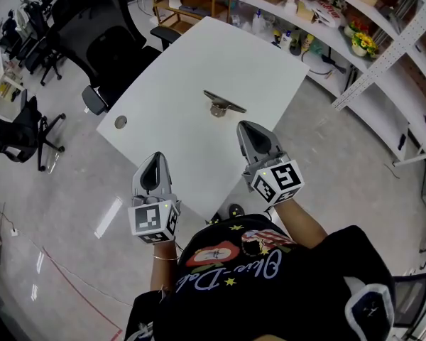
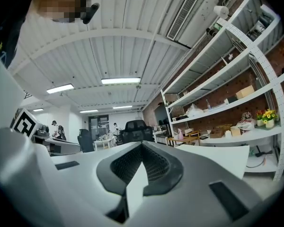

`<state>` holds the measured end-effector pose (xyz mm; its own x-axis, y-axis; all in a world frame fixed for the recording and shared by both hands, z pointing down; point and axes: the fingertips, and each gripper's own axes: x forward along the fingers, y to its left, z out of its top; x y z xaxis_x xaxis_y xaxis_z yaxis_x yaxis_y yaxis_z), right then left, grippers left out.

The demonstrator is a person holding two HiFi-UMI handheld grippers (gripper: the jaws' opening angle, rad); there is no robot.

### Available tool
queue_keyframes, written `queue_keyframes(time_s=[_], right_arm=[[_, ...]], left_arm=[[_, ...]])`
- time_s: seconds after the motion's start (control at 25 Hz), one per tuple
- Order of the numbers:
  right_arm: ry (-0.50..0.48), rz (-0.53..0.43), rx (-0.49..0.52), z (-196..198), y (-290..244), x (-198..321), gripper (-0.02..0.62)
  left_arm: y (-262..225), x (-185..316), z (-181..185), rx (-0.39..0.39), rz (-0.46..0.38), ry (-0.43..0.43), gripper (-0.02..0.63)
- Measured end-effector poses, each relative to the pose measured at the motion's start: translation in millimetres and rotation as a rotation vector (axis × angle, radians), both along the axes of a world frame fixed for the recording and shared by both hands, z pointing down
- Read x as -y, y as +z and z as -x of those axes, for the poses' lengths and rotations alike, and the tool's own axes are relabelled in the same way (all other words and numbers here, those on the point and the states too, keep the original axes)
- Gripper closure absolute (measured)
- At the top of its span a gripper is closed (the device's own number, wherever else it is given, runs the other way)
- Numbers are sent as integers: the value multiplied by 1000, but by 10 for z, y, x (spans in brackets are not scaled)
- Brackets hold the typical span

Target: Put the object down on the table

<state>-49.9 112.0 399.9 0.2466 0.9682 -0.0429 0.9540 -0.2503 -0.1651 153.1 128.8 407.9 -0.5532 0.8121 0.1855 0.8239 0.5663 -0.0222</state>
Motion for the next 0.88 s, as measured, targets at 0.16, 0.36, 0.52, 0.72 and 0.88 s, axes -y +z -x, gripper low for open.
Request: queue_keyframes(time_s=[0.16, 0.36, 0.52, 0.72, 0.88], right_arm=[[2, 6, 15, -30, -23, 31, 580], [1, 4, 36, -73, -58, 39, 580], [-2, -12, 99, -122, -31, 55, 580], [-6, -15, 106, -180, -15, 96, 580], [-5, -15, 114, -192, -38, 114, 580]], left_arm=[[22, 43, -34, 2, -2, -1, 607], [-10, 59, -75, 5, 0, -9, 607], [3, 77, -77, 3, -3, -9, 607], [26, 117, -98, 3, -9, -3, 607], [2, 124, -100, 4, -7, 3, 607]])
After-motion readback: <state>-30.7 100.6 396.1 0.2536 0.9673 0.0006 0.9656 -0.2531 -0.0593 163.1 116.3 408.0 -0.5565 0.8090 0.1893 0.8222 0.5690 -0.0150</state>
